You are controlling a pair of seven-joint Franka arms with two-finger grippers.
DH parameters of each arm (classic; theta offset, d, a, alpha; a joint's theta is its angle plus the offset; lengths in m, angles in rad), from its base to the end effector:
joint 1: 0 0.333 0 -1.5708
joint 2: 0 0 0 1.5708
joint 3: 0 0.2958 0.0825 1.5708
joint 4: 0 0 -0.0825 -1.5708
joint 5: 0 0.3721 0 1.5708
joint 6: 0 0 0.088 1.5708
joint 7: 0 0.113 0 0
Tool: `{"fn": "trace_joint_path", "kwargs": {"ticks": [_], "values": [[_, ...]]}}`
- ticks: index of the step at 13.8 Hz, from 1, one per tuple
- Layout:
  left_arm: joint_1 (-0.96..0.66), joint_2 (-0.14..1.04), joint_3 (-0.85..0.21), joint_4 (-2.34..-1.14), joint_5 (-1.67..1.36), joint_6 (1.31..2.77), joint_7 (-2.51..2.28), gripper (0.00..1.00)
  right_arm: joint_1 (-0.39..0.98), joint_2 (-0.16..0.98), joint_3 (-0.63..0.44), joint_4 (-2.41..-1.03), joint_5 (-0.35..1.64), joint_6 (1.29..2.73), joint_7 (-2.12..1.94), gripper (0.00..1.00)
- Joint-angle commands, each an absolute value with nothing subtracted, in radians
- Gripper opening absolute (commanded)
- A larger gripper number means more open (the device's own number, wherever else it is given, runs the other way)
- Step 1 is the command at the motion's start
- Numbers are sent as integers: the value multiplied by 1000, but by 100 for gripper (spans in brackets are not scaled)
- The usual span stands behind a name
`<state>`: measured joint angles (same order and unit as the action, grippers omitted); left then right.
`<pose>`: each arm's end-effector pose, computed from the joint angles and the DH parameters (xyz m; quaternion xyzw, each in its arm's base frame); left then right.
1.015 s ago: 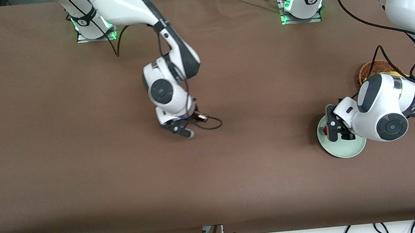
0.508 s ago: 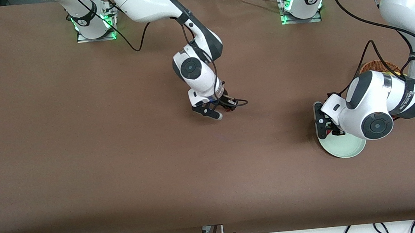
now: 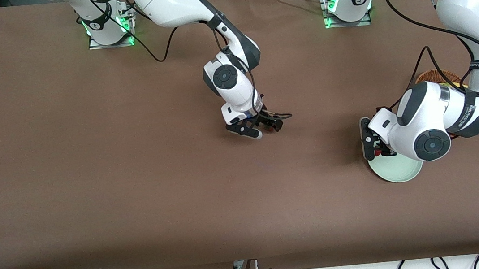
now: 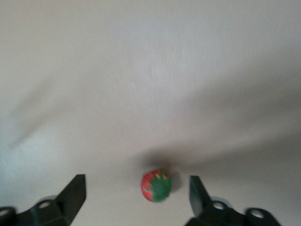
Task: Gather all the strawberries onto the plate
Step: 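Grasp the mid-table strawberry with the left gripper while the right gripper returns to rest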
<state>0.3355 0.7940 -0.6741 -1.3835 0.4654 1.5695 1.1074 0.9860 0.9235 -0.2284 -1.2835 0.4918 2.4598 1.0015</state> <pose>0.6412 -0.0900 0.2653 0.7138 -0.6665 -0.1931 0.0949 0.5116 0.5479 0.2150 -0.9586 0.2295 -0.0150 0.1679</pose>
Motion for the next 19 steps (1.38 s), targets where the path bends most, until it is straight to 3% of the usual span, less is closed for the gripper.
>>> {"fn": "trace_joint_path", "kwargs": {"ticks": [1,6,11,16,19], "values": [[296,790,-681,-1370,439,1552,1025,100,907,900,-265,-1151,472,2185,880,100],[235,792,-684,-1371,332,1609,906,100,703,790,-278,-1134,471,1852,498,100],[140,798,-683,-1397,163,1712,652,100,638,718,-460,-1134,471,1576,200,100],[-64,817,-670,-1439,251,1863,367,100,638,683,-638,-1134,456,1424,22,100],[-141,871,-654,-1457,348,1977,307,100,577,591,-614,-1149,360,1404,-32,100]]}}
